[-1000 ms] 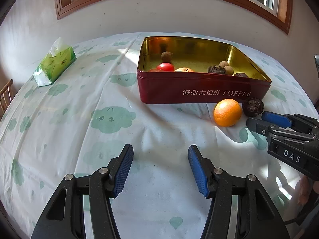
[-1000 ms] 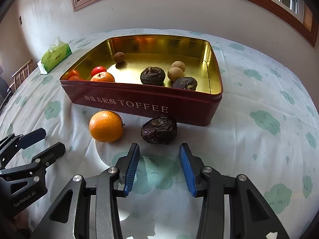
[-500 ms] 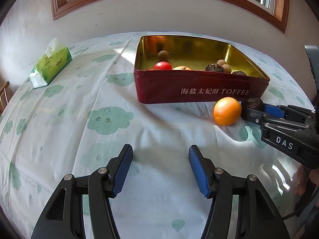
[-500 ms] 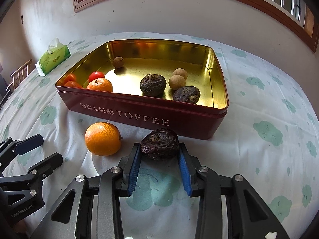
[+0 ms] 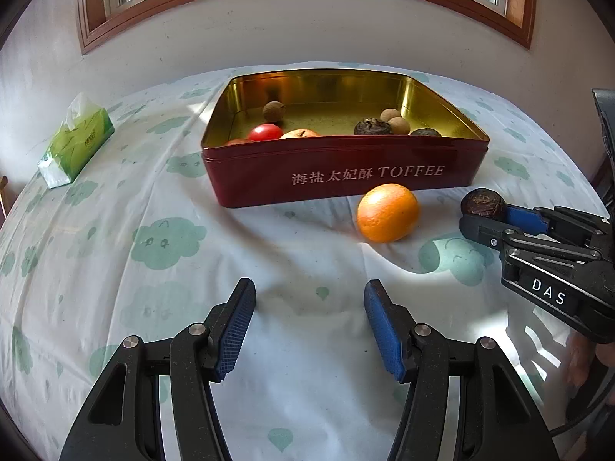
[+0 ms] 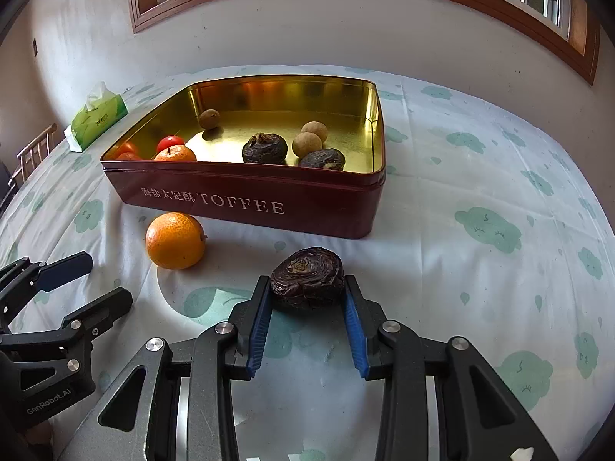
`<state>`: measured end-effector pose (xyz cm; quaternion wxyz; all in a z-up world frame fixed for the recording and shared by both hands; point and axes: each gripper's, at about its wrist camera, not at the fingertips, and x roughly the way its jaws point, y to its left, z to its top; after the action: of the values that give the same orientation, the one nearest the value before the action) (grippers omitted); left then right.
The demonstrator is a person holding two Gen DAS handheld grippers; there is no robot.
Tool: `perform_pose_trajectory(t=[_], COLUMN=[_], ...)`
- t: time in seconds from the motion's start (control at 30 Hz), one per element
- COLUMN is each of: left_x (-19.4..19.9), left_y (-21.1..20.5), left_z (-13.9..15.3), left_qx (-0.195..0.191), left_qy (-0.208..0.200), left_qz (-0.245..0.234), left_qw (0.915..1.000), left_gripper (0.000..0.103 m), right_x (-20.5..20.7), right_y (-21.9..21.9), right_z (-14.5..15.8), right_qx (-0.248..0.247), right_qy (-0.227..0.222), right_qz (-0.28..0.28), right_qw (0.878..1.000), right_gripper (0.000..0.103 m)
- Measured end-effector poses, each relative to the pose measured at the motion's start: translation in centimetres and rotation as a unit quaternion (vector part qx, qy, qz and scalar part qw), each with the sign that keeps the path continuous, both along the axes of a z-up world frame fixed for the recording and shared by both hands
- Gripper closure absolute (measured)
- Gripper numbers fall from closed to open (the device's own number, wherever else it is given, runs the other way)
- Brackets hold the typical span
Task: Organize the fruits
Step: 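Grasp the last tangerine with the left tool while the right tool holds the wrinkled fruit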
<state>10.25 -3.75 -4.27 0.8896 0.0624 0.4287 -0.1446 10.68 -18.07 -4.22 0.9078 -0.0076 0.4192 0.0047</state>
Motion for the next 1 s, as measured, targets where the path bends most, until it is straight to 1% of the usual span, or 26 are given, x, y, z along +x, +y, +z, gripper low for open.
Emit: perform_pose_trajectory(t=[0.3, 0.67, 1.0], left_x=[0.4, 1.3, 2.0], left_y=[-2.2, -4.4, -5.1], left_z=[0.0, -0.1, -0.1], left_qx=[0.002, 0.001, -0.004], left_qy=[-0.002, -0.003, -0.001], left_qz=[-0.014, -0.028, -0.028], left_qw=[0.9999, 0.9996, 0.9996], left_gripper=[0.043, 0.043, 0.043], right_x=[-1.3, -1.9, -2.1], right_y=[-1.7, -3.9, -4.7], right_z=[0.0, 0.1, 0.1], right_qx=[0.002, 0.005, 0.009], right_qy=[-0.001, -0.002, -0.003], right_qz=[-0.016, -0.035, -0.043], right_qw=[1.000, 0.999, 0.999], right_gripper=[0.070, 0.070, 0.070])
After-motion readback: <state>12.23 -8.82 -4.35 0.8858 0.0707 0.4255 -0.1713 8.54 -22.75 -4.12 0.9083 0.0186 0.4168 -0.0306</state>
